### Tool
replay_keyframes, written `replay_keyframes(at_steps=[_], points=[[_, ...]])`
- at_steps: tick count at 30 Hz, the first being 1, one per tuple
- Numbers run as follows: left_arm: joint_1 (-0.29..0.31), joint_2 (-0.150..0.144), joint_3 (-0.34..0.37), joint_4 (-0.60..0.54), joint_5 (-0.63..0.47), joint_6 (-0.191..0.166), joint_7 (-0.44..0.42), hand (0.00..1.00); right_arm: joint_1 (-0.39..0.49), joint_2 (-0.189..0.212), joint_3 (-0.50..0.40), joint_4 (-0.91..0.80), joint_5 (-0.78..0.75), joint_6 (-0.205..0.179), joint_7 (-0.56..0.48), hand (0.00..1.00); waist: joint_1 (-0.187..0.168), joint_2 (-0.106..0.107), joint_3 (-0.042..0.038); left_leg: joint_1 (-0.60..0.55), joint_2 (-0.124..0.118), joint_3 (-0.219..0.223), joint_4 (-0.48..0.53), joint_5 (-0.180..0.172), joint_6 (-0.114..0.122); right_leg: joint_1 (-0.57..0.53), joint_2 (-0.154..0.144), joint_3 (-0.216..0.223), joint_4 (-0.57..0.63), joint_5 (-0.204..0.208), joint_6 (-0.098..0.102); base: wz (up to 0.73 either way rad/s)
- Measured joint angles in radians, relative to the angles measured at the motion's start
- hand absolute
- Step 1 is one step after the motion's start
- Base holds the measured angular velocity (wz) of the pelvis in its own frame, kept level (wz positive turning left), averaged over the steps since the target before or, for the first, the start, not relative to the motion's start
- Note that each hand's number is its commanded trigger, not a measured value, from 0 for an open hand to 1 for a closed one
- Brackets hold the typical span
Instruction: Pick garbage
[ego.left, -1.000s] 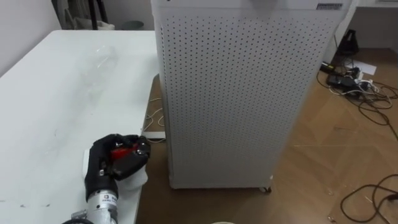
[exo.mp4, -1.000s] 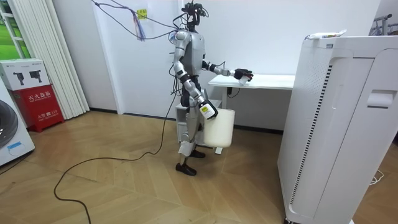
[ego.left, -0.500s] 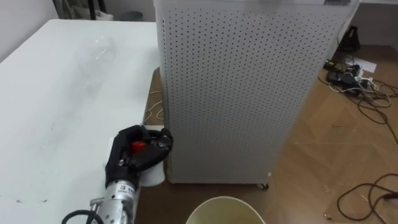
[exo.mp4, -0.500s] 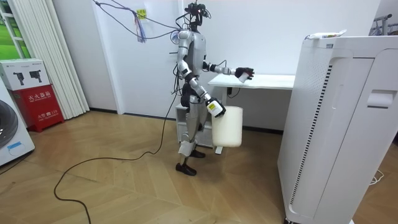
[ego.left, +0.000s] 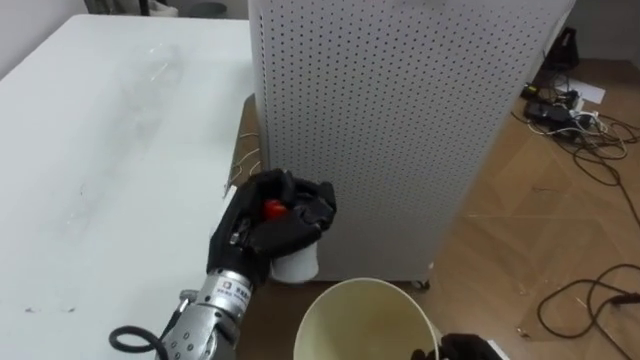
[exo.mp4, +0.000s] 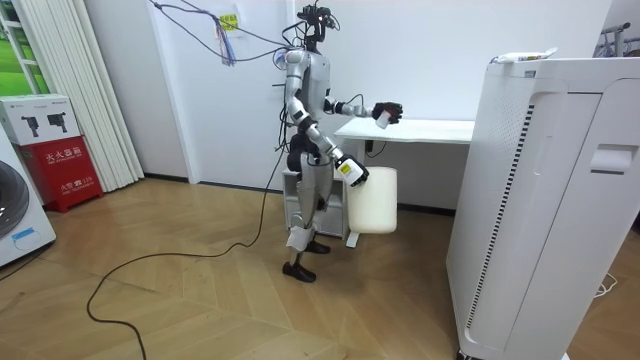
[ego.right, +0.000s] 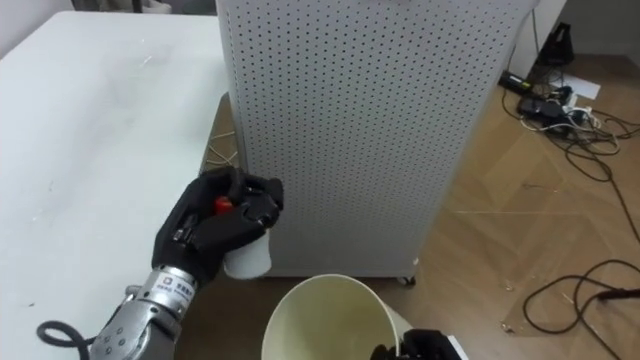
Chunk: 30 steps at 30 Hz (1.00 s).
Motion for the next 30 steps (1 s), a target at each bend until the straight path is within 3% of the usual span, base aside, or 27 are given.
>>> replay_keyframes(at_steps=[3, 14, 15, 16, 17, 21, 30], points=[[0.006, 0.001, -0.017, 0.002, -0.014, 0.009, -0.028, 1.00, -0.027, -0.009, -0.001, 0.002, 0.000, 0.000, 0.005, 1.00, -0.008, 0.012, 0.0076, -0.011, 0.001, 0.001, 0.012, 0.000, 0.001, -0.010, -0.001, -0.001, 0.007, 0.000, 0.000, 0.00], [0.014, 0.008, -0.072, 0.005, -0.014, 0.020, -0.087, 1.00, -0.046, -0.017, -0.029, 0.001, 0.000, 0.000, -0.016, 1.00, -0.031, 0.016, 0.0080, -0.019, 0.003, 0.008, 0.014, 0.001, 0.002, -0.032, -0.002, -0.001, 0.029, 0.000, 0.000, -0.01], [0.015, 0.008, -0.078, 0.006, -0.014, 0.020, -0.088, 0.94, -0.046, -0.017, -0.029, 0.001, 0.000, 0.000, -0.018, 1.00, -0.032, 0.016, 0.0081, -0.019, 0.003, 0.009, 0.014, 0.001, 0.002, -0.032, -0.002, -0.001, 0.029, 0.000, 0.000, 0.00], [0.023, 0.009, -0.090, 0.006, -0.014, 0.020, -0.090, 0.78, -0.044, -0.017, -0.028, 0.001, 0.000, 0.000, -0.019, 1.00, -0.034, 0.016, 0.0079, -0.018, 0.003, 0.009, 0.012, 0.001, 0.002, -0.032, -0.002, -0.001, 0.029, 0.000, 0.000, 0.00], [0.029, 0.009, -0.095, 0.006, -0.014, 0.020, -0.093, 0.00, -0.044, -0.017, -0.028, 0.001, 0.000, 0.000, -0.019, 1.00, -0.036, 0.016, 0.0078, -0.017, 0.003, 0.009, 0.012, 0.001, 0.002, -0.032, -0.002, -0.001, 0.029, 0.000, 0.000, 0.00], [0.068, 0.009, -0.126, 0.006, -0.015, 0.024, -0.118, 0.00, -0.044, -0.009, -0.028, 0.001, 0.000, 0.000, -0.021, 1.00, -0.049, 0.016, 0.0079, -0.019, 0.004, 0.009, 0.013, 0.001, 0.002, -0.032, -0.002, -0.003, 0.030, 0.000, 0.000, 0.00], [0.068, 0.003, -0.154, 0.022, -0.029, 0.036, -0.163, 0.00, -0.044, 0.009, -0.026, 0.001, 0.004, 0.000, -0.018, 1.00, -0.050, 0.016, 0.0078, -0.017, 0.004, 0.011, 0.013, 0.001, 0.002, -0.032, -0.002, -0.003, 0.032, 0.000, 0.000, 0.00]])
